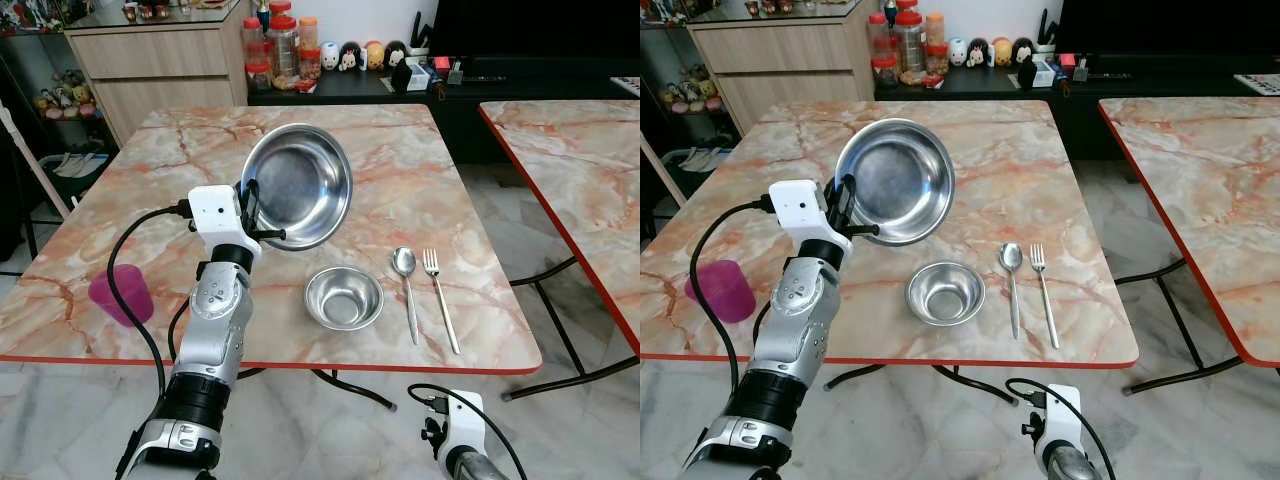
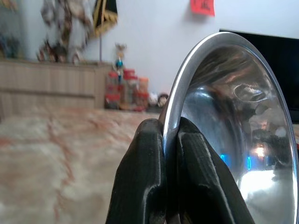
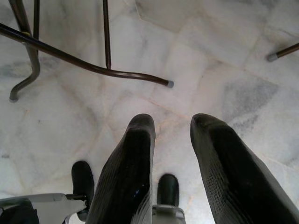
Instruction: Setting the table
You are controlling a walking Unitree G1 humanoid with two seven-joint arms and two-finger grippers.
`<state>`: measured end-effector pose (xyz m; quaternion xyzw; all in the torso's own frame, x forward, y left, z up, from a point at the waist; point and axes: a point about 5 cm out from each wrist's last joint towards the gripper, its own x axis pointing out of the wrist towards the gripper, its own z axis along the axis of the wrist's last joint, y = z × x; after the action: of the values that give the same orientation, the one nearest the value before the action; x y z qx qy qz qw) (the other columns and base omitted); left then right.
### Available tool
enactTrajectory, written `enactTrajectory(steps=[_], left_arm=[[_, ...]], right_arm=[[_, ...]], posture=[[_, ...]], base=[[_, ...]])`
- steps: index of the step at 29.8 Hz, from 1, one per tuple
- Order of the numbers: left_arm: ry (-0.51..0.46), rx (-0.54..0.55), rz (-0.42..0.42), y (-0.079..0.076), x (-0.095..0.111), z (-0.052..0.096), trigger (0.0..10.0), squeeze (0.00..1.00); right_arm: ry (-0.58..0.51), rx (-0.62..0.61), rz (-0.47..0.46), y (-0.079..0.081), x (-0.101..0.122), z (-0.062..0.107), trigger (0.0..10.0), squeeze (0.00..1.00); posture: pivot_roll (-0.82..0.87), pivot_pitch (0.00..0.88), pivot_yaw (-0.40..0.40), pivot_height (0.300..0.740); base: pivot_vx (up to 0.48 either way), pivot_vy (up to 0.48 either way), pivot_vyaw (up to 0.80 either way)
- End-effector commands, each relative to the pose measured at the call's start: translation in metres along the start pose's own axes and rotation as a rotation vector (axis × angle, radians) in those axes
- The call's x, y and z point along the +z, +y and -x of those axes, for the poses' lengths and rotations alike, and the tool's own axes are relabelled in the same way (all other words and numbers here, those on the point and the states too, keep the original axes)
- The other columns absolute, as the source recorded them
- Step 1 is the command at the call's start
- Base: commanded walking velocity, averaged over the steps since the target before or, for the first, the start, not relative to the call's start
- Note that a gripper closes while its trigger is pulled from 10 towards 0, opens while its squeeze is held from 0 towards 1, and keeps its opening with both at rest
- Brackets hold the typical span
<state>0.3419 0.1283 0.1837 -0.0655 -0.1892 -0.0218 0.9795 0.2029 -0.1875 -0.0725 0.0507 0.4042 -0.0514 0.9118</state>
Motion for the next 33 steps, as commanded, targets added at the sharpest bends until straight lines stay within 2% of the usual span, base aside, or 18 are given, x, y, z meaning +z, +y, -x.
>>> enactTrajectory(steps=[1,3,6,17,25,33], left_arm=[[0.006,0.042,-0.031,0.011,-0.007,0.006,10.0,0.0],[-0.006,0.077,-0.031,0.018,-0.006,0.006,10.0,0.0],[-0.022,0.1,-0.029,0.021,-0.004,0.005,10.0,0.0],[-0.051,0.118,-0.015,0.018,-0.002,0.005,10.0,0.0],[-0.053,0.124,-0.022,0.021,-0.003,0.006,10.0,0.0],[-0.082,0.134,-0.032,0.026,0.005,0.004,10.0,0.0]], right_arm=[[-0.001,-0.004,0.008,-0.004,-0.003,0.001,10.0,0.0],[0.005,-0.008,0.023,-0.007,-0.004,0.002,10.0,0.0],[0.003,-0.009,0.048,-0.011,-0.003,0.002,10.0,0.0],[-0.01,-0.008,0.046,-0.013,0.005,0.001,10.0,0.0],[-0.01,0.005,0.046,-0.009,0.003,0.001,10.0,0.0],[-0.002,0.003,0.036,-0.008,-0.002,0.002,10.0,0.0]], posture=[[0.05,0.0,0.016,0.74],[0.05,0.0,0.008,0.74],[0.05,0.0,-0.002,0.74],[0.05,0.0,-0.018,0.74],[0.05,0.0,-0.011,0.74],[0.05,0.0,0.008,0.74]], base=[[0.0,-0.281,0.0],[0.0,-0.326,0.0],[0.0,-0.346,0.0],[0.0,-0.432,0.0],[0.0,-0.48,0.0],[0.0,-0.48,0.0]])
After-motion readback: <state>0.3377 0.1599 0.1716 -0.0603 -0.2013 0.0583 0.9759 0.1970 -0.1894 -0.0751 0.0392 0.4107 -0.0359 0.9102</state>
